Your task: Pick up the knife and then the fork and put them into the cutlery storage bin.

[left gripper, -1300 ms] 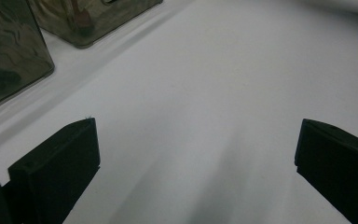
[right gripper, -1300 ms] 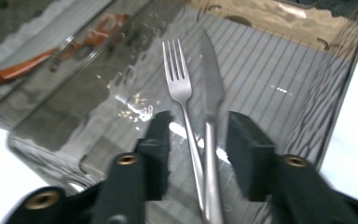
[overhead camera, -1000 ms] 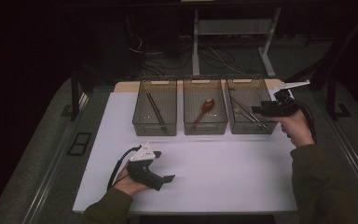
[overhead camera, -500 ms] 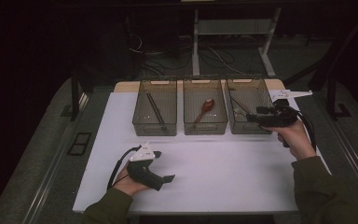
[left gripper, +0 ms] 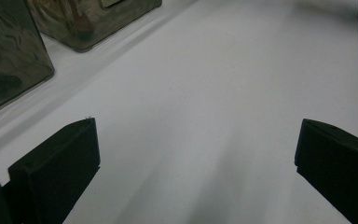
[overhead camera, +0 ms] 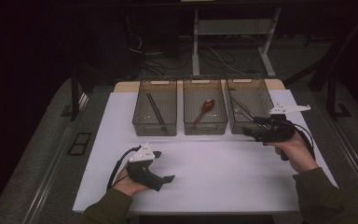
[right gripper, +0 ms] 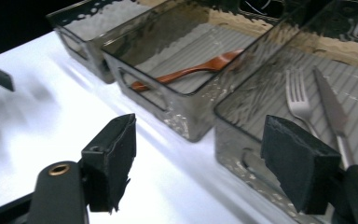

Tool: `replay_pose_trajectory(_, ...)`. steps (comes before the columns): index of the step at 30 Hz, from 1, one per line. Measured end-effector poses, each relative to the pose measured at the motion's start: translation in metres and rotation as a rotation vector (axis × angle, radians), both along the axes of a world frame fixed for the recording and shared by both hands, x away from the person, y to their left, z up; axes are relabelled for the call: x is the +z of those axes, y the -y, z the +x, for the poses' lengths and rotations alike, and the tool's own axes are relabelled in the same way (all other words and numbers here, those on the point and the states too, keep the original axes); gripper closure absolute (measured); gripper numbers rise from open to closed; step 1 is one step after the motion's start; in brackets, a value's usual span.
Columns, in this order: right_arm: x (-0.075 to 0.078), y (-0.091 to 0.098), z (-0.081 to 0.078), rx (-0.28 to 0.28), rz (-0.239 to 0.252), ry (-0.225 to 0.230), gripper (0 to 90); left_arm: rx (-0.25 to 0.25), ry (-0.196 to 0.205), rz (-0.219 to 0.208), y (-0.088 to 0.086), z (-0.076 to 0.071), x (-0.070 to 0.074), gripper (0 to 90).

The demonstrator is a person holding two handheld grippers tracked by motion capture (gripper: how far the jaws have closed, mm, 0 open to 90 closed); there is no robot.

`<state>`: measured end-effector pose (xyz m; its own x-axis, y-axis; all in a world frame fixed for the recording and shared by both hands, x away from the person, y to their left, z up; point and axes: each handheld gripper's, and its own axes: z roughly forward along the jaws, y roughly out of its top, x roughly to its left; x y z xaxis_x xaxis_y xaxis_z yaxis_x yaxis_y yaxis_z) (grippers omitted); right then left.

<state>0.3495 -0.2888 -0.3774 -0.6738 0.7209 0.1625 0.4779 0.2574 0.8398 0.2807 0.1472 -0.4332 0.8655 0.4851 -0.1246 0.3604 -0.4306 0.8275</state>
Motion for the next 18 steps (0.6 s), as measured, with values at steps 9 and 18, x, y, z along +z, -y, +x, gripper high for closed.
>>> replay_pose_trajectory(9, -0.01, -0.006, -0.021, 0.017, 0.003, 0.021, 20.7, -0.002, 0.001, -0.002, 0.0, 0.0, 0.0, 0.0)
replay_pose_trajectory(18, -0.023, -0.006, -0.037, 0.001, -0.012, 0.03, 20.0, -0.005, 0.002, 0.0, 0.0, -0.001, 0.0, 0.0)
